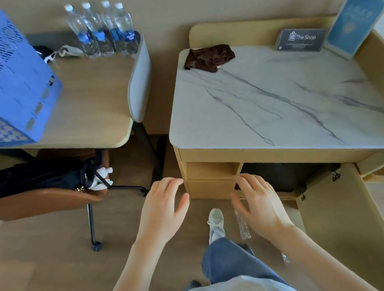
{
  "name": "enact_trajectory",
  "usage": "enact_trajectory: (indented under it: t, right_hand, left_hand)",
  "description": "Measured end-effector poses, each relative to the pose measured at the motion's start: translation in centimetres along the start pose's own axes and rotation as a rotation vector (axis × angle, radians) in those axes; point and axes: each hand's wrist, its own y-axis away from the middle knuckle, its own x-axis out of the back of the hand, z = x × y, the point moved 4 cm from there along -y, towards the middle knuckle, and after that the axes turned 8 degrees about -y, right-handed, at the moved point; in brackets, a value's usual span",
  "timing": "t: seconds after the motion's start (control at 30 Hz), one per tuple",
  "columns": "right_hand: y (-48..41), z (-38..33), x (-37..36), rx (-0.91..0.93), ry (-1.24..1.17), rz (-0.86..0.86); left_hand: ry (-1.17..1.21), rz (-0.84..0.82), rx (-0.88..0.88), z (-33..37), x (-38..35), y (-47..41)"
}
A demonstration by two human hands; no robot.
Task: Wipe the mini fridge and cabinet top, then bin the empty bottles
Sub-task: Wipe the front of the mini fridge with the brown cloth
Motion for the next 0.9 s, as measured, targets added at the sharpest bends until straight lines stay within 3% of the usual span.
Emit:
enact_trajectory:
  t: [0.27, 0.47, 0.9]
  right_hand:
    - [-17.4, 2.9, -0.2, 0.052, -0.092, 0.016]
    - [-28.8, 5.7, 1.8, 0.061, -0.059, 0.060]
    - [-35.4, 7.7, -1.1, -0.058, -0.044, 0.082]
  left_hand:
    - [0.016, -0.052, -0.043, -1.0, -0.9, -16.3]
    - [-0.031, 0.001, -0.135, -1.0, 0.9, -28.6]
    - [-0.025, -0.067, -0.267, -4.2, -0.7, -38.1]
